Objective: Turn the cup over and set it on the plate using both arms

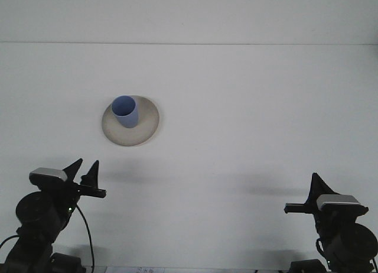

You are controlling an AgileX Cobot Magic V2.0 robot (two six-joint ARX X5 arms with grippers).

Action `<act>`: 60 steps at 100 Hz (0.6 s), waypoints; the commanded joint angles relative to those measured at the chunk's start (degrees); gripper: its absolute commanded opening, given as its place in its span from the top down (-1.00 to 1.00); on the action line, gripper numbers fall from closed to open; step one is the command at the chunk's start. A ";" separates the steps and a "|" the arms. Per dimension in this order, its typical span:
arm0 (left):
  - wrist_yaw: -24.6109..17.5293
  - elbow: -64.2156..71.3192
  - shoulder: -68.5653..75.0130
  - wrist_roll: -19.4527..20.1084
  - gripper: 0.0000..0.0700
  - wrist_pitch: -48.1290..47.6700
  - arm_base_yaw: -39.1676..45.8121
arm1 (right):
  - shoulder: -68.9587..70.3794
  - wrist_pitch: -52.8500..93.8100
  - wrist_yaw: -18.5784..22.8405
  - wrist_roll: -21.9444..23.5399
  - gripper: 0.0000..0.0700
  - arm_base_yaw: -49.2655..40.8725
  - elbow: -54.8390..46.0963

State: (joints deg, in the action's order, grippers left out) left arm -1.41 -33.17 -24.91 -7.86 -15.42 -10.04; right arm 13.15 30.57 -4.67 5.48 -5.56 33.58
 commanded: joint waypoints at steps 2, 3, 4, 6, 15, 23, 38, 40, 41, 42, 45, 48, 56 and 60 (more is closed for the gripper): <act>-0.02 -0.59 0.46 -0.15 0.98 0.48 -0.20 | 0.04 -0.50 0.13 0.79 1.00 0.02 0.37; -0.02 -0.59 0.57 -0.17 0.97 0.46 -0.20 | 0.04 -0.50 0.13 0.79 1.00 0.02 0.37; -0.02 -0.59 0.68 -0.17 0.97 0.42 -0.20 | 0.04 -0.50 0.13 0.76 1.00 0.02 0.37; -0.02 -0.59 0.81 -0.17 0.97 0.31 -0.20 | 0.04 -0.50 0.13 0.76 1.00 0.02 0.37; -0.02 -0.59 1.01 -0.24 0.97 0.04 -0.20 | 0.02 -0.50 0.13 0.79 1.00 0.02 0.37; -0.02 -0.59 1.01 -0.57 0.97 0.09 -0.20 | 0.02 -0.61 0.11 0.72 1.00 0.02 0.37; -0.02 -0.61 1.05 -0.59 0.97 0.48 -0.20 | 0.02 -1.03 0.09 0.72 1.00 0.02 0.37; -0.02 -0.61 1.05 -0.59 0.97 0.55 -0.20 | 0.02 -1.01 0.09 0.72 1.00 0.02 0.37; -0.02 -0.61 1.05 -0.59 0.97 0.57 -0.20 | 0.02 -1.01 0.09 0.72 1.00 0.02 0.37; -0.02 -0.61 1.05 -0.59 0.97 0.57 -0.20 | 0.02 -1.03 0.09 0.72 1.00 0.02 0.37; -0.02 -0.61 1.05 -0.59 0.97 0.52 -0.20 | 0.02 -1.03 0.11 0.72 1.00 0.02 0.37; -0.02 -0.61 1.05 -0.66 0.97 0.50 -0.20 | 0.02 -1.01 0.11 0.72 1.00 0.02 0.37; -0.02 -0.61 1.05 -0.61 0.97 0.52 -0.20 | 0.02 -1.03 0.09 0.72 1.00 0.02 0.37; -0.02 -0.61 1.05 -0.61 0.97 0.50 -0.20 | 0.02 -1.03 0.09 0.72 1.00 0.02 0.37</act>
State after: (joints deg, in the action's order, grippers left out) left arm -1.41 -33.32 -23.81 -8.29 -15.53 -10.04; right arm 13.15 30.48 -4.58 5.48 -5.56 33.58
